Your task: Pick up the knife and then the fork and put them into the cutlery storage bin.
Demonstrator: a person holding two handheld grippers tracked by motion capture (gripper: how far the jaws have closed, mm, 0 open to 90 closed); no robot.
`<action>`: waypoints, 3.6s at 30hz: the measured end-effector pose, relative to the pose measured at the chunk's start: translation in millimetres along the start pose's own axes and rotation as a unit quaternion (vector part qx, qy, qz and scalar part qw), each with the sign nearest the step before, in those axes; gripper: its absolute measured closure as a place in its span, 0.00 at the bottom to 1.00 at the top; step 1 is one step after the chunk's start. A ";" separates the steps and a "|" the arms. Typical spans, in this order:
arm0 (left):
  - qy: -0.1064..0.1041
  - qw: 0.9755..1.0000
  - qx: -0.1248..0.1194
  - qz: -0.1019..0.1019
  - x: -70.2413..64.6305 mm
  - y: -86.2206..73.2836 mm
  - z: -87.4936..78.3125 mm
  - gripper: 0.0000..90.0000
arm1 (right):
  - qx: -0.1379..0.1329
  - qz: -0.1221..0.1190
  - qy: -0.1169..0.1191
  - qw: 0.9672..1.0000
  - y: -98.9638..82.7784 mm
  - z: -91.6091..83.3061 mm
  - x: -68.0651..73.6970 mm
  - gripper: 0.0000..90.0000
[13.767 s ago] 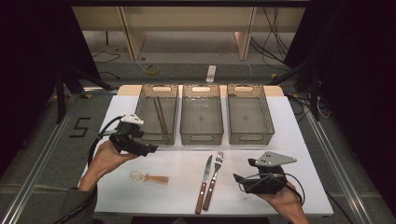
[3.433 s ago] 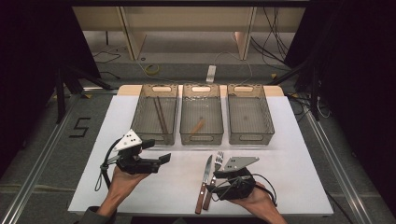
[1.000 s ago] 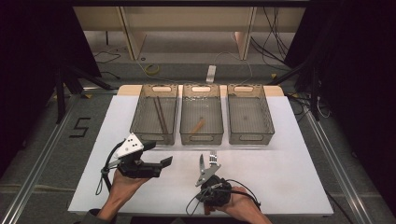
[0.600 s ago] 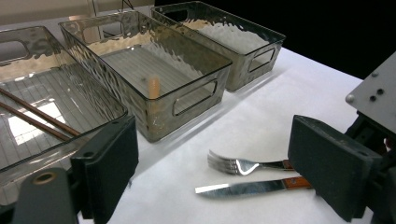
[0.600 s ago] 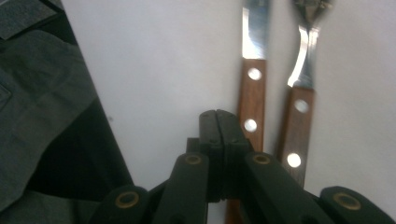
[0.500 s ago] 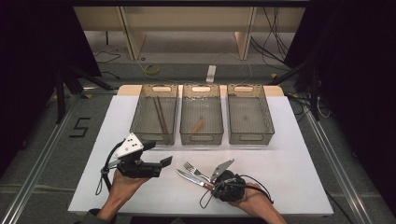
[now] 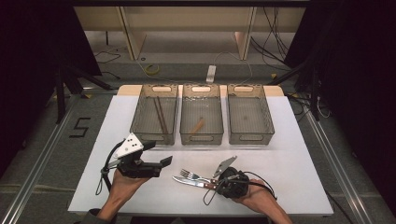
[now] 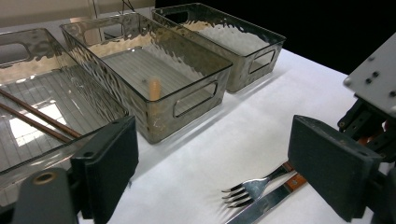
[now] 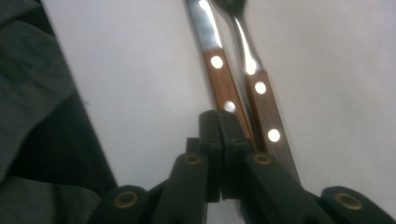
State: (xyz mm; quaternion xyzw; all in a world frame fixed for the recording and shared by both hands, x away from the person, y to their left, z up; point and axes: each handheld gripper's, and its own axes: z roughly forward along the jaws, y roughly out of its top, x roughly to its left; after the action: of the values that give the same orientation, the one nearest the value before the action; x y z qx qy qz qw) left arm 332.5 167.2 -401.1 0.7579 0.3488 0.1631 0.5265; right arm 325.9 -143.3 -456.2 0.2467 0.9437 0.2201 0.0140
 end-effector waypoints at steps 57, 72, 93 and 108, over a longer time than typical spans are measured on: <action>-0.003 1.000 -0.001 0.002 -0.6 0.4 0.0 0.17 | 0.089 -0.080 -0.019 0.993 31.1 17.8 2.7 0.83; -0.001 1.000 -0.002 0.003 -0.4 0.6 -0.9 0.17 | 0.100 -0.085 -0.024 0.991 34.0 17.7 5.7 0.85; 0.003 1.000 -0.013 0.004 -0.3 1.0 -3.9 0.17 | 0.055 -0.077 0.001 0.996 35.3 7.5 6.9 0.85; 0.010 0.999 -0.032 0.001 -0.1 1.5 -7.3 0.17 | -0.004 -0.043 0.006 0.999 32.4 -16.0 -7.4 0.85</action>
State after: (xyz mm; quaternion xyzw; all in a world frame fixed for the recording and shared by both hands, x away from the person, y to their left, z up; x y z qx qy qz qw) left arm 328.5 171.8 -396.9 0.7397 0.3475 0.1824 0.5467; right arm 345.1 -128.0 -428.7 0.2045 0.9525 0.2249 0.0190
